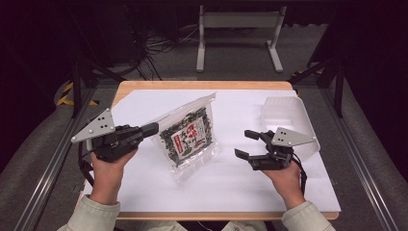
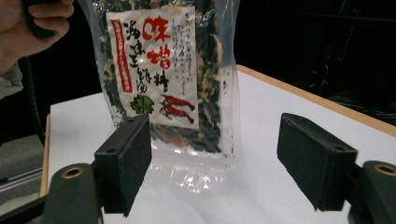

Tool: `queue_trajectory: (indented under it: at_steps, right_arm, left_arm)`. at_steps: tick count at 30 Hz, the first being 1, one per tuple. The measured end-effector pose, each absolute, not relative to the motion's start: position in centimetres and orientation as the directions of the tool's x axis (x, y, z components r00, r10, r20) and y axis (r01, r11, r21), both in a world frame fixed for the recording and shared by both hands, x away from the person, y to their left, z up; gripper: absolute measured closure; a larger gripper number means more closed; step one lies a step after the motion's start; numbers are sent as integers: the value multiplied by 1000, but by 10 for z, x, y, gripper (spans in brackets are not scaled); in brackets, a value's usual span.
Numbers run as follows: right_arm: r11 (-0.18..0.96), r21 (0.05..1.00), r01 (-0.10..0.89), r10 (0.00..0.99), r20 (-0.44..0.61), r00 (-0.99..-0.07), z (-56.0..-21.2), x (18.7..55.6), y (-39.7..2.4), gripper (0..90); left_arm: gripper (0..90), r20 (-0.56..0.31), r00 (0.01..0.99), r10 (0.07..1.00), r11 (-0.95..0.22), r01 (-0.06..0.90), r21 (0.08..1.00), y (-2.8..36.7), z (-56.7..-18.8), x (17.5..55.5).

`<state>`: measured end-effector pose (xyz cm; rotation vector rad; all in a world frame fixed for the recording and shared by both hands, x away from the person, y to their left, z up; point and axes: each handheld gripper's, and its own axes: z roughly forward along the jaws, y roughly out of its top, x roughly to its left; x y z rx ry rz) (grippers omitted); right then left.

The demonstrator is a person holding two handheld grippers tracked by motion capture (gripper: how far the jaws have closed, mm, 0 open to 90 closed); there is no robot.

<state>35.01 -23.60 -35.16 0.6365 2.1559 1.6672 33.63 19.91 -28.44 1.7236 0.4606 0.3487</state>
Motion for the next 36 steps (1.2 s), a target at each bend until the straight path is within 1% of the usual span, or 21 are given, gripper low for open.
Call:
queue_trajectory:
  at_steps: [3, 13, 15, 22, 30, 36]
  right_arm:
    - [205, 972, 114, 546, -17, -837, -348, 354, -230, 213]
    - [185, 977, 110, 496, 4, -869, -340, 370, -212, 218]
    - [173, 979, 110, 473, 15, -881, -339, 374, -206, 218]
    - [189, 976, 108, 441, 14, -897, -337, 383, -191, 211]
    - [166, 981, 103, 376, 33, -926, -341, 389, -184, 181]
    - [172, 981, 91, 331, 29, -943, -341, 389, -180, 183]
  left_arm:
    - [894, -9, 878, 478, -171, 103, 980, 197, -283, 334]
    - [894, -8, 891, 453, -165, 93, 982, 190, -280, 333]
    - [894, -5, 896, 444, -164, 87, 983, 187, -278, 332]
    - [894, 4, 911, 413, -157, 67, 985, 177, -274, 332]
    - [894, 4, 926, 378, -150, 56, 987, 167, -273, 331]
    - [894, 3, 933, 359, -146, 53, 988, 161, -273, 330]
